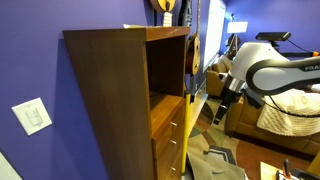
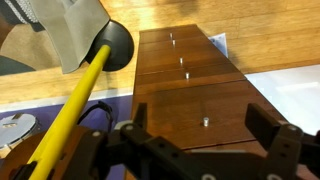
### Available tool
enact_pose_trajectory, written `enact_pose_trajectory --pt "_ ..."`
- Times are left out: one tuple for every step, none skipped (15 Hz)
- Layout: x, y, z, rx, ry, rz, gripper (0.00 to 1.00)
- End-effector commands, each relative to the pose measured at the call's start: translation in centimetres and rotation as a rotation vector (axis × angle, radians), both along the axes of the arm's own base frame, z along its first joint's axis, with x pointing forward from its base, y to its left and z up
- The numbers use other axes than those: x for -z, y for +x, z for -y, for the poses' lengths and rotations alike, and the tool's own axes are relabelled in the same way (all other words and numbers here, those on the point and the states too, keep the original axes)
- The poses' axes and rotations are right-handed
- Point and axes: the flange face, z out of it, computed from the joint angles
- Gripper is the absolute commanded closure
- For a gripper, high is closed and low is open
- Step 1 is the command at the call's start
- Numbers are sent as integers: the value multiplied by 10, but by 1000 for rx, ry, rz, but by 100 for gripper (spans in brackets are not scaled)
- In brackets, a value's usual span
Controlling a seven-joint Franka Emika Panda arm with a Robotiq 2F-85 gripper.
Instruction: Put the grey and black bag in the open drawer then close the drawer
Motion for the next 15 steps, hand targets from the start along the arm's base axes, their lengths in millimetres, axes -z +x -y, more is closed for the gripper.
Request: enact_pose_trajectory --pt "-44 -12 -3 12 -61 -18 0" --pt "-55 -13 -4 15 -78 -17 0" --pt "-66 -14 -6 19 -91 -12 0" --pt "-75 -14 -8 22 -105 -13 0" --pt "-82 -14 -9 32 -116 -18 0" --pt "-90 -15 -11 43 -130 -24 0" --pt "-95 -15 -10 68 -151 -33 0" --pt "-100 -15 -7 97 -165 -26 0" --pt "-93 -12 -10 45 -126 -3 0" --pt "-96 -12 -10 50 -130 2 0" --pt "-96 -11 -11 48 -130 2 0" --pt "-96 -11 -11 48 -130 1 0" --pt "-95 -11 -11 48 -130 -1 0" --pt "-95 -11 -11 48 -130 -1 0" --pt "-95 -11 -11 48 -130 -1 0"
